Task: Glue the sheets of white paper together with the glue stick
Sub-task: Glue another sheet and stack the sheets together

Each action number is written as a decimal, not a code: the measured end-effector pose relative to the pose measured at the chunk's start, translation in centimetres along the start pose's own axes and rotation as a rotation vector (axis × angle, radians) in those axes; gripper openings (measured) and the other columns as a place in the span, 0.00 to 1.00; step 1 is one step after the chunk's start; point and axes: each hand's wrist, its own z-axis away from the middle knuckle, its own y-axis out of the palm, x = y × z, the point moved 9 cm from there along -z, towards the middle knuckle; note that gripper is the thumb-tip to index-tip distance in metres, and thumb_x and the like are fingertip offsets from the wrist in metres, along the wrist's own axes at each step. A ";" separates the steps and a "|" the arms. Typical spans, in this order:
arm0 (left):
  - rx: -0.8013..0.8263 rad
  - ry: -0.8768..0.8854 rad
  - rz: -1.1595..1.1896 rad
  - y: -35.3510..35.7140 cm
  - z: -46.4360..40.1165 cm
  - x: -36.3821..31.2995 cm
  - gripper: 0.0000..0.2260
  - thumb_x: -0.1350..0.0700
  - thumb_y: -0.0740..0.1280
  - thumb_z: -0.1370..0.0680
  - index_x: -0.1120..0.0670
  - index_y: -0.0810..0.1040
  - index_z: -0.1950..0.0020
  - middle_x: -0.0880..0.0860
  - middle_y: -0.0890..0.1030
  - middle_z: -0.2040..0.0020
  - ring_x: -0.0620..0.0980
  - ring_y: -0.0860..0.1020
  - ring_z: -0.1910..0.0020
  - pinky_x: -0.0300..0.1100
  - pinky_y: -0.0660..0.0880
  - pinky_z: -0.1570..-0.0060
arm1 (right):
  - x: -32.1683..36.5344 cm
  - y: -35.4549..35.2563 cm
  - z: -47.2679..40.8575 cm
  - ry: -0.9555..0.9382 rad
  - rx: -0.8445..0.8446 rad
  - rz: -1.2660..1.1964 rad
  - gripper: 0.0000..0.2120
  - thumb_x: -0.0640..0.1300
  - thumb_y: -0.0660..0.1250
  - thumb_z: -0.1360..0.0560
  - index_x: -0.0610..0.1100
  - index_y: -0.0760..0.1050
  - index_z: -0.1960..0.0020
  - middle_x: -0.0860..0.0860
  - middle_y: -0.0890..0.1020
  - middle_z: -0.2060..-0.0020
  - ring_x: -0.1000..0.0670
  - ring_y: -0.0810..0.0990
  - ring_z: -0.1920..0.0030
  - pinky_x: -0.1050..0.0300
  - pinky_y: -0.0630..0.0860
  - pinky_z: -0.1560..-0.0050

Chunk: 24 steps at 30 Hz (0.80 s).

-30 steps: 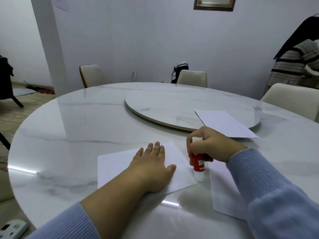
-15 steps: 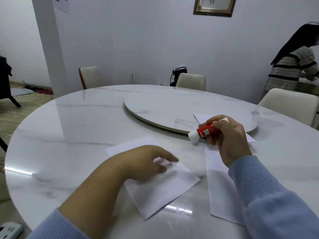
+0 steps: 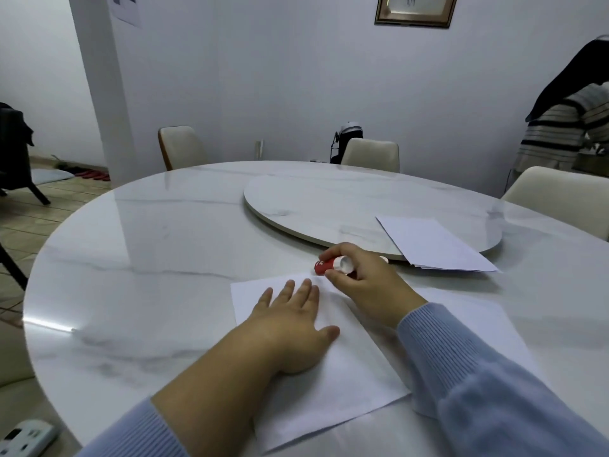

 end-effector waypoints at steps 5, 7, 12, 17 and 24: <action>0.021 -0.017 -0.008 0.0 0.1 0.0 0.31 0.39 0.46 0.21 0.50 0.37 0.24 0.47 0.37 0.23 0.47 0.36 0.24 0.51 0.37 0.25 | -0.4 -0.4 -0.1 0.026 0.024 0.020 0.04 0.48 0.65 0.25 0.53 0.76 0.51 0.51 0.84 0.50 0.55 0.79 0.55 0.54 0.75 0.46; 0.034 -0.024 -0.010 0.0 0.1 0.0 0.31 0.39 0.46 0.21 0.50 0.37 0.24 0.47 0.37 0.23 0.48 0.36 0.24 0.51 0.38 0.25 | -0.2 -1.2 0.1 0.038 0.012 -0.014 0.04 0.48 0.66 0.29 0.52 0.77 0.54 0.52 0.86 0.57 0.51 0.82 0.56 0.50 0.78 0.48; 0.037 -0.044 -0.015 -0.3 0.0 0.5 0.32 0.39 0.46 0.21 0.51 0.38 0.24 0.48 0.37 0.22 0.48 0.37 0.24 0.52 0.39 0.25 | 1.0 -2.5 1.2 0.048 0.089 -0.073 0.07 0.48 0.63 0.38 0.49 0.79 0.65 0.48 0.85 0.64 0.53 0.76 0.69 0.56 0.73 0.64; 0.039 -0.056 -0.021 -0.2 0.0 0.5 0.31 0.39 0.46 0.21 0.51 0.38 0.23 0.47 0.37 0.22 0.48 0.37 0.24 0.52 0.39 0.25 | 1.1 -1.8 2.6 0.110 0.371 -0.084 0.11 0.48 0.63 0.47 0.43 0.79 0.69 0.42 0.85 0.67 0.50 0.77 0.69 0.60 0.69 0.71; -0.027 -0.307 -0.006 -1.0 0.9 2.2 0.33 0.39 0.46 0.21 0.57 0.41 0.23 0.54 0.41 0.22 0.57 0.42 0.23 0.55 0.44 0.26 | 1.5 -4.6 3.1 0.080 0.288 -0.720 0.07 0.37 0.69 0.46 0.39 0.80 0.68 0.38 0.84 0.66 0.46 0.81 0.70 0.63 0.75 0.73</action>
